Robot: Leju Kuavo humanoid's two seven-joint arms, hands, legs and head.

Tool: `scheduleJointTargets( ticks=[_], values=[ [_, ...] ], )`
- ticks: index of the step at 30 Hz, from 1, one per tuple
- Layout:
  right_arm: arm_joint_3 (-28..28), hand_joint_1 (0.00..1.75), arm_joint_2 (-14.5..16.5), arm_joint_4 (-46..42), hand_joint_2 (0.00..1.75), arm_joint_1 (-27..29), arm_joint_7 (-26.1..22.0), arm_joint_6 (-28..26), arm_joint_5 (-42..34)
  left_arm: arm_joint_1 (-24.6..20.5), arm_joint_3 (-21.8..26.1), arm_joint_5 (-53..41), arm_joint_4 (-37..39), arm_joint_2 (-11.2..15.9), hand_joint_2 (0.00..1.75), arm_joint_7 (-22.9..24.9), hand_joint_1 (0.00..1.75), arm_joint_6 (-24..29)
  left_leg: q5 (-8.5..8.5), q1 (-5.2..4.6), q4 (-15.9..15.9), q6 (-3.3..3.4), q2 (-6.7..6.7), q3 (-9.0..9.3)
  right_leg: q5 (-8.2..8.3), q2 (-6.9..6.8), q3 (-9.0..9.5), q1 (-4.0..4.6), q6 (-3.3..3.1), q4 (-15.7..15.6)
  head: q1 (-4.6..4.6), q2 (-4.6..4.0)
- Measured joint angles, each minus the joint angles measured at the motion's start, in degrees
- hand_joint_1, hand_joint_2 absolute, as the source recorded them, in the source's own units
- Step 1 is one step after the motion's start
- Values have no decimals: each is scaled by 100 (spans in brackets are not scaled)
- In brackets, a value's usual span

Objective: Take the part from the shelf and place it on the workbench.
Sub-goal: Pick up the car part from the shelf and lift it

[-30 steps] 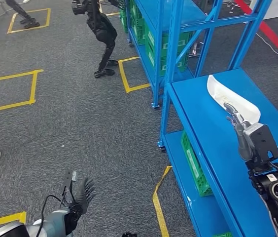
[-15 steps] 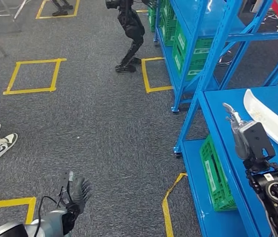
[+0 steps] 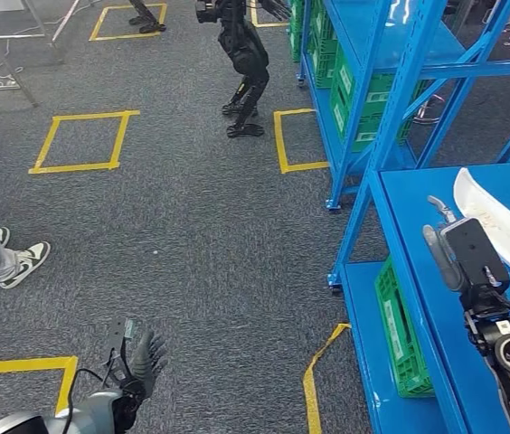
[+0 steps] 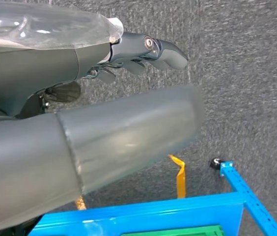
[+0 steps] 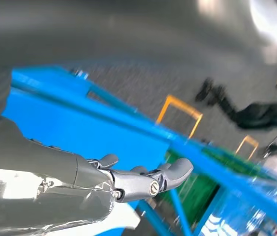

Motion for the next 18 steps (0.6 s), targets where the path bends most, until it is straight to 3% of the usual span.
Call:
scheduleJointTargets(
  ticks=[4,8,13,18],
  values=[
    [-133,0,-342,-462,175,100,997,-117,660,126,12,120,0,110,0,-134,0,-53,10,0,-34,-24,2,19,-5,3,0,2,-30,1,-4,0],
    [-297,0,-885,-1005,175,140,1843,99,872,315,64,266,0,236,0,-281,0,-162,4,1,-41,-53,11,20,-10,10,-3,6,-41,2,-5,0],
    [-539,0,-1514,-1507,175,139,2335,201,1195,461,151,325,0,343,0,-358,0,-209,-1,-1,-41,-61,13,19,-13,6,0,-4,-44,0,-5,0],
    [-787,0,-2123,-1819,175,-7,2796,689,1997,516,214,336,0,396,0,-374,0,-208,-2,-8,-40,-59,12,18,-12,6,6,-14,-41,-6,-5,0]
  ],
)
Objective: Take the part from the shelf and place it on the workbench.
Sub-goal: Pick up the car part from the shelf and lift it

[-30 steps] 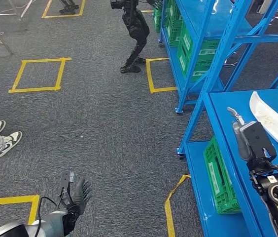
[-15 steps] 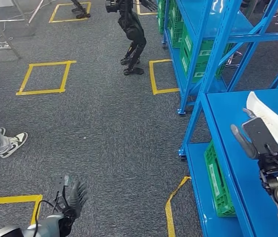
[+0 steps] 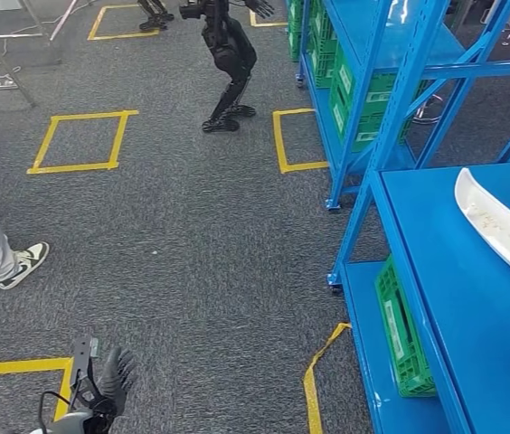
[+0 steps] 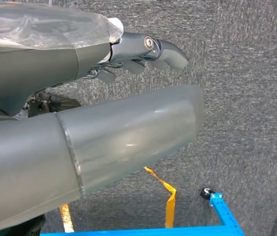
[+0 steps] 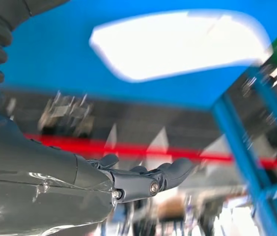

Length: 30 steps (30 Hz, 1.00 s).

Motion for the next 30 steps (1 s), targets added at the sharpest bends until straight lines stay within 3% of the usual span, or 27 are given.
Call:
scheduleJointTargets(
  ticks=[6,15,20,30],
  values=[
    [-129,0,-374,-124,175,-99,52,131,153,9,38,0,0,11,0,-1,0,0,0,-2,1,1,-1,1,5,-2,9,-5,8,-8,1,0],
    [-198,0,-556,-204,175,-102,74,160,180,8,96,1,0,15,0,-1,0,0,0,-2,2,1,-2,0,5,-3,9,-6,8,-9,-1,0],
    [-193,0,-722,-140,175,-158,90,471,158,8,108,2,0,15,0,-1,0,-7,0,-2,2,1,-3,-1,5,-4,9,-5,8,-8,-1,0],
    [153,0,-819,761,175,-551,-525,1143,-51,-39,114,-81,0,8,0,115,0,-32,1,-2,1,1,-9,-6,5,-11,11,-4,8,-8,0,0]
  ],
)
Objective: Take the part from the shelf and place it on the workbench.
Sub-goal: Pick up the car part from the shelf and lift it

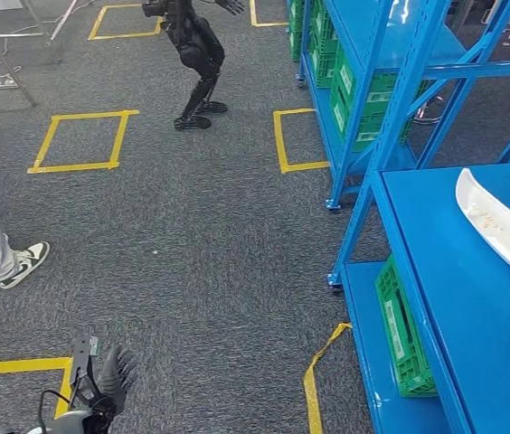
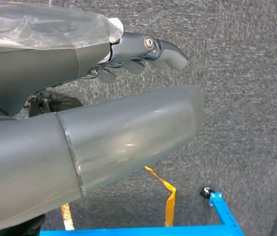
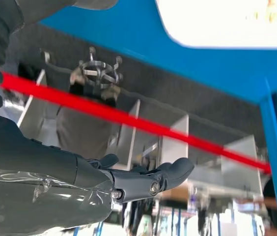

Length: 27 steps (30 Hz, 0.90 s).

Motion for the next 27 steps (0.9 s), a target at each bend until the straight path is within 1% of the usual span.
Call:
scheduleJointTargets(
  ticks=[2,6,9,13,20,27],
  values=[
    [162,0,31,286,175,-132,-158,-11,-324,-34,0,-26,0,-12,0,28,0,2,0,0,0,0,-3,-2,0,-4,2,1,0,0,1,0],
    [536,0,209,1000,175,-410,-504,-248,-1035,-105,0,-87,0,-40,0,99,0,5,1,0,0,1,-10,-1,0,-12,2,1,0,0,-1,0],
    [744,0,328,1420,175,-533,-679,-374,-1252,-141,0,-122,-1,-61,0,125,0,25,2,0,0,1,-18,-3,-1,-23,3,2,0,1,-1,0],
    [995,0,502,1943,175,-695,-911,-433,-1369,-193,0,-157,-1,-89,0,164,0,52,2,0,0,1,-20,-5,-2,-23,3,4,1,1,0,0],
    [1380,0,994,2847,175,-933,-1339,-554,-1613,-276,0,-180,-2,-154,0,201,0,80,2,0,0,0,-20,-4,-2,-24,2,8,0,1,-1,0],
    [1635,0,1390,3644,175,-1211,-1630,-771,-1364,-308,0,-189,-2,-195,0,208,0,99,3,0,0,0,-21,-4,-2,-26,3,8,0,1,0,0]
  ],
)
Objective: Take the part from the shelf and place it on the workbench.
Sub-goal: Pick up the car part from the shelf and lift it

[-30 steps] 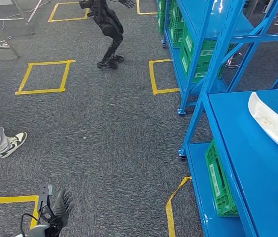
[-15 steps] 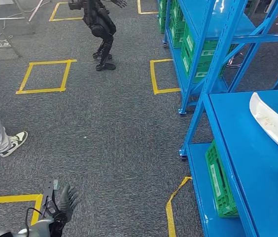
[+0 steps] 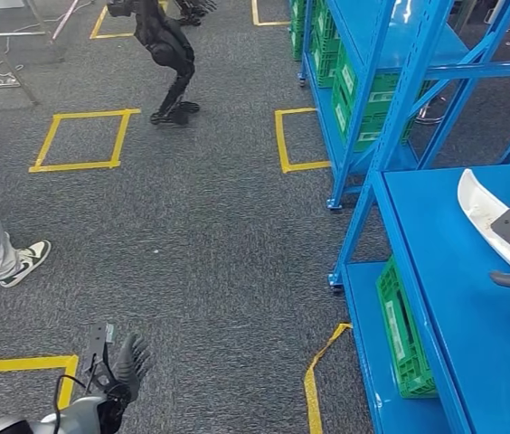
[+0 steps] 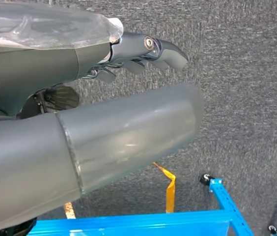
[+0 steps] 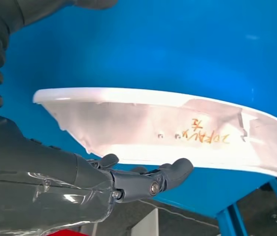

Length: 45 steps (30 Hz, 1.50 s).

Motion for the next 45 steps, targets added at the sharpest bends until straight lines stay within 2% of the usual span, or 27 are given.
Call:
scheduleJointTargets(
  ticks=[8,15,32,33,36,37,45],
  values=[
    [232,0,325,750,175,-222,-143,-70,246,-16,0,-5,2,-21,0,4,0,3,0,0,0,0,-1,0,0,-1,0,0,0,0,0,0],
    [396,0,558,1297,175,-410,-170,-163,769,-24,0,-15,2,-26,0,20,0,9,0,0,1,0,0,2,0,-1,0,-1,0,-1,-1,0],
    [548,0,793,2147,175,-568,-105,-297,1201,-31,0,-28,2,-28,0,23,0,10,0,0,2,0,1,4,1,1,2,-1,0,-1,-1,0],
    [553,8,800,2175,175,-574,-91,-311,1230,-32,0,-32,2,-28,0,24,0,9,0,0,2,0,1,5,1,1,2,-1,0,-1,-1,0],
    [563,139,820,2248,175,-609,-44,-362,1313,-34,0,-49,2,-29,0,36,0,9,0,0,2,0,1,5,1,1,2,-1,0,-1,-1,0],
    [566,175,827,2273,175,-624,-33,-373,1330,-36,0,-53,2,-30,0,42,0,9,0,0,2,0,1,5,1,1,2,-1,0,-1,-1,0],
    [573,175,883,2405,175,-698,-10,-417,1373,-43,0,-69,2,-43,0,64,0,9,0,0,2,0,1,6,1,1,3,-1,0,-1,-1,0]
  ],
)
